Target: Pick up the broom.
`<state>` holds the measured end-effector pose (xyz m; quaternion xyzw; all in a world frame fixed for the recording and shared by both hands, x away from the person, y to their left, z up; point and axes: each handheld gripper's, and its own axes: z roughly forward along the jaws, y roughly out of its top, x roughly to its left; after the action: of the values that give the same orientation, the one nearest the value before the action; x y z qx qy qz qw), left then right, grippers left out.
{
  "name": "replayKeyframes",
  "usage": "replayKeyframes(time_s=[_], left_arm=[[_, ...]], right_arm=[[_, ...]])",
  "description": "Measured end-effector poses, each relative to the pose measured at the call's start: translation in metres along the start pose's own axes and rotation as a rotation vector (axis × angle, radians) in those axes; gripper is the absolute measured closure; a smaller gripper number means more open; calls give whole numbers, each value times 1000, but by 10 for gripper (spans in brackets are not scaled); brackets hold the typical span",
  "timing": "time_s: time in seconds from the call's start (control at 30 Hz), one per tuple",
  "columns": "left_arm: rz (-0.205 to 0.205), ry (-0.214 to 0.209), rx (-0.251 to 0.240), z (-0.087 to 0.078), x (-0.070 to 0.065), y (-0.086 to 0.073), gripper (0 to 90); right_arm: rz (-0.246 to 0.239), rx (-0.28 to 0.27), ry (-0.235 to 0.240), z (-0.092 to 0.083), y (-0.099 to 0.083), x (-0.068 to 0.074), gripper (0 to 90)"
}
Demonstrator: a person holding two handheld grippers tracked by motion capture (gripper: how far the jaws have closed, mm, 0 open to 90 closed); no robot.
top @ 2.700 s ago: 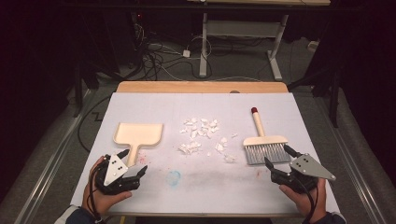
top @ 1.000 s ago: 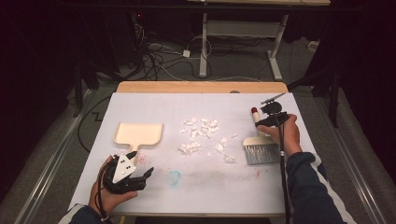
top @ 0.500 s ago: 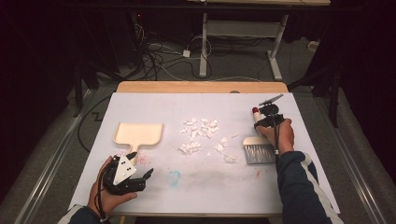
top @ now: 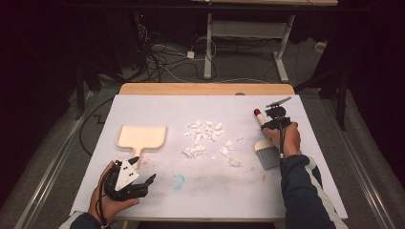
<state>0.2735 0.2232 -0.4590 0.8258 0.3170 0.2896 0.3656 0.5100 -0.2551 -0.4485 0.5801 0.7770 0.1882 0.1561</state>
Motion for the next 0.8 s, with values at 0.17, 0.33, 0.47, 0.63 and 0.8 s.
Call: replayKeyframes(time_s=[0.17,0.33,0.47,0.63,0.8], left_arm=[[-11,5,2,0,1,-1,215],[-11,6,2,1,2,0,215],[-10,4,5,2,1,1,215],[-14,3,11,3,2,4,215],[-49,-4,-10,4,1,11,215]], right_arm=[[-6,-36,11,-4,-5,0,710],[-9,-135,32,-20,-12,-1,711],[-2,-237,74,-36,-22,-4,711],[-19,-364,106,-60,-35,-2,712],[-45,-446,142,-77,-49,3,712]])
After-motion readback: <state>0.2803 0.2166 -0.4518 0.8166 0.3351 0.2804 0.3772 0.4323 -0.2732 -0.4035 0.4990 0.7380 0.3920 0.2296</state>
